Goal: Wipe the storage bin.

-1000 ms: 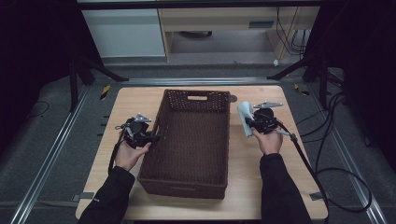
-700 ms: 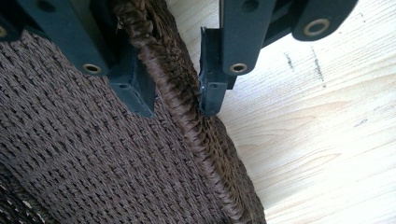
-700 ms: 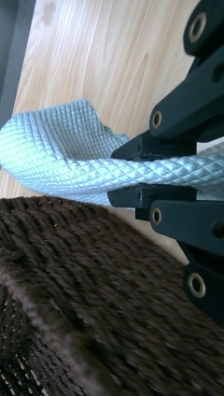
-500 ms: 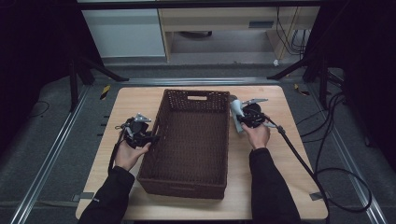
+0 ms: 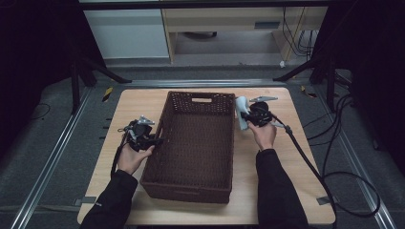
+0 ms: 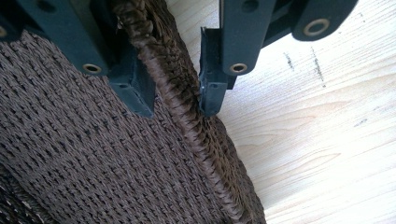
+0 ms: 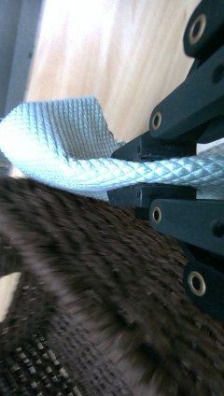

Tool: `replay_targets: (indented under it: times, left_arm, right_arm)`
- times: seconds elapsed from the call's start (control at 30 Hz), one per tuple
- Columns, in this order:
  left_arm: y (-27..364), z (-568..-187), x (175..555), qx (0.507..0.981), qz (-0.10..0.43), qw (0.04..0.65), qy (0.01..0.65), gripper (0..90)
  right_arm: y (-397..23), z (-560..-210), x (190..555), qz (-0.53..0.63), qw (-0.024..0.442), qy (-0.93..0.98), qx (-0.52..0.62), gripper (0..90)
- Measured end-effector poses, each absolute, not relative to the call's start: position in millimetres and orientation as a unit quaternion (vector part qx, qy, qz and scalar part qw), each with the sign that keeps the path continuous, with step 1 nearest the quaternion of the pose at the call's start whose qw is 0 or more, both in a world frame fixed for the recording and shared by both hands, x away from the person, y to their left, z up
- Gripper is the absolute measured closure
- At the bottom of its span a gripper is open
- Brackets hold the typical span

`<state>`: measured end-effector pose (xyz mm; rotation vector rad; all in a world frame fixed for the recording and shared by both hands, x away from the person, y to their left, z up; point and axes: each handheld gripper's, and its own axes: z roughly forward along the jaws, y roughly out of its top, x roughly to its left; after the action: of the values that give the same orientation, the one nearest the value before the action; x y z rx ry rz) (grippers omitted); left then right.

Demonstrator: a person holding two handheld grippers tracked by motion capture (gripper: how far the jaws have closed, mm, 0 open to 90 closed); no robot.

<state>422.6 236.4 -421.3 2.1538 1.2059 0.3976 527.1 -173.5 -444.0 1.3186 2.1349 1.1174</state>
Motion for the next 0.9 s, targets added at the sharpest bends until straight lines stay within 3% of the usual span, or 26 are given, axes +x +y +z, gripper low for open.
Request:
replay_targets:
  times: [0.3, 0.9]
  left_arm:
    - [237, -421, 423, 0.818, 0.150, 0.315, 0.458, 65.8]
    - [236, -422, 423, 0.817, 0.146, 0.317, 0.460, 65.8]
  right_arm:
    - [-164, -423, 525, 0.411, 0.208, 0.771, 0.439, 82.5]
    - [-160, -487, 533, 0.326, 0.147, 0.812, 0.462, 82.5]
